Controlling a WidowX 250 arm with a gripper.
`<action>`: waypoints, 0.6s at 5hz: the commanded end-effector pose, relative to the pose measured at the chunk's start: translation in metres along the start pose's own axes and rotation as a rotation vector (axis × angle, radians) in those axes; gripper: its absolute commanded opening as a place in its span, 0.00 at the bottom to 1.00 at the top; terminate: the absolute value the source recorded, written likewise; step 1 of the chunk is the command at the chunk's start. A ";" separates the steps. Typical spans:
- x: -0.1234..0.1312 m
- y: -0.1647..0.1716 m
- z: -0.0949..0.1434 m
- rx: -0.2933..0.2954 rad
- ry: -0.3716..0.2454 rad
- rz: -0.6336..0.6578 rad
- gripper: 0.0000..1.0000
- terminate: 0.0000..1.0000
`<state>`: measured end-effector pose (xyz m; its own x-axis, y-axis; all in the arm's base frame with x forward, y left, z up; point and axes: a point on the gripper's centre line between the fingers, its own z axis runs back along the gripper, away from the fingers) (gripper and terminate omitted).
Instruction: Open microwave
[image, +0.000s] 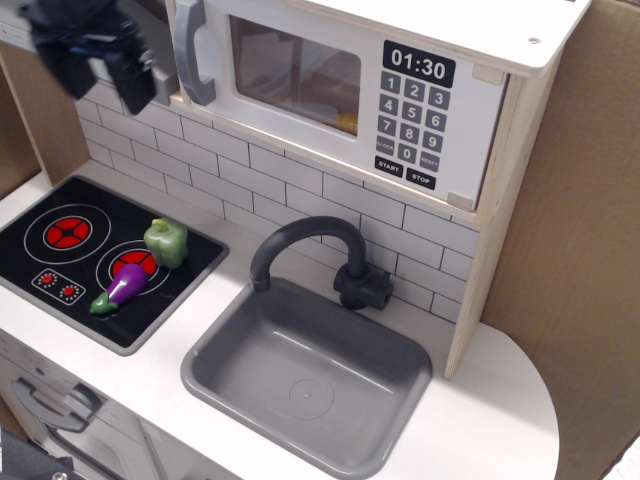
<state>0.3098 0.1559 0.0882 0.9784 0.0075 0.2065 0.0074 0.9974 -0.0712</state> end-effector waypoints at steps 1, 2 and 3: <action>0.045 -0.003 0.005 0.026 -0.092 -0.055 1.00 0.00; 0.053 -0.007 0.004 0.038 -0.121 -0.060 1.00 0.00; 0.063 -0.005 0.005 0.056 -0.153 -0.046 1.00 0.00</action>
<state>0.3649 0.1506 0.0867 0.9511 -0.0198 0.3083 0.0318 0.9989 -0.0339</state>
